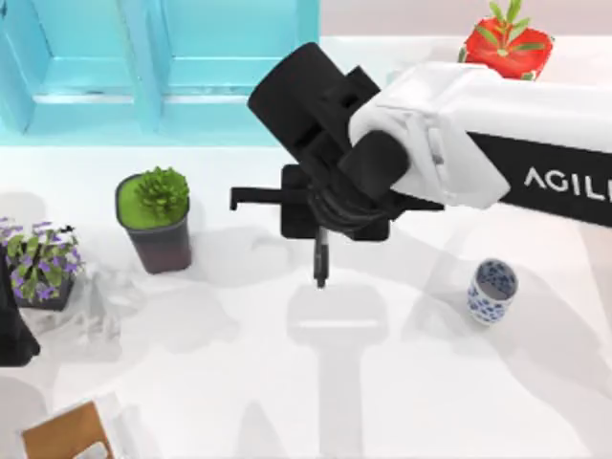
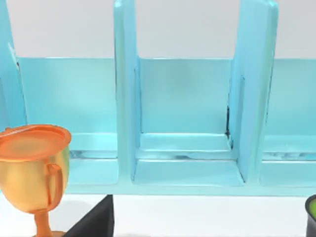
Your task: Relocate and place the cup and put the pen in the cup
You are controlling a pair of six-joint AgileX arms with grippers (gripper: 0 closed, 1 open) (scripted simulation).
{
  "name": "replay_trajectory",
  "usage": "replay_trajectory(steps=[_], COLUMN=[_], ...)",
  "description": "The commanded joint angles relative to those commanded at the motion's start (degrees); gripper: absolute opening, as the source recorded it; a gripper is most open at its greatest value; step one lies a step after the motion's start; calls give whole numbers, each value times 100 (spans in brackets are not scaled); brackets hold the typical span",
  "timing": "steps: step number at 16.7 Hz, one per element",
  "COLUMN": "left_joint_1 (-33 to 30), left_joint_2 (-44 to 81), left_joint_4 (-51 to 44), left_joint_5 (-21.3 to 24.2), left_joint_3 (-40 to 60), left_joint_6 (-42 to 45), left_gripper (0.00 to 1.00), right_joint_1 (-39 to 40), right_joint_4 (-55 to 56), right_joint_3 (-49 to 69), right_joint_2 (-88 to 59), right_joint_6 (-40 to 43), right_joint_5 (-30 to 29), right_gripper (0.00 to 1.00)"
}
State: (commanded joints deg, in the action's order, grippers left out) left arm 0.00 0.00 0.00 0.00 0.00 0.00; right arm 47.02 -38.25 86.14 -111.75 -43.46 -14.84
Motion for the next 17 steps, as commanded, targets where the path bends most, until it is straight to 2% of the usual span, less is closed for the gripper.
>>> replay_trajectory(steps=[11,17], left_joint_1=[0,0], left_joint_2=[0,0], left_joint_4=[0,0], left_joint_5=[0,0], left_joint_3=[0,0], left_joint_6=[0,0], left_gripper=[100,100], right_joint_1=[866,1313], right_joint_4=[5835,8471], right_joint_3=[-4418,-6154], right_joint_2=[2197,3439], right_joint_6=[3008,4240], right_joint_5=[-3439,-4909], right_gripper=[0,0])
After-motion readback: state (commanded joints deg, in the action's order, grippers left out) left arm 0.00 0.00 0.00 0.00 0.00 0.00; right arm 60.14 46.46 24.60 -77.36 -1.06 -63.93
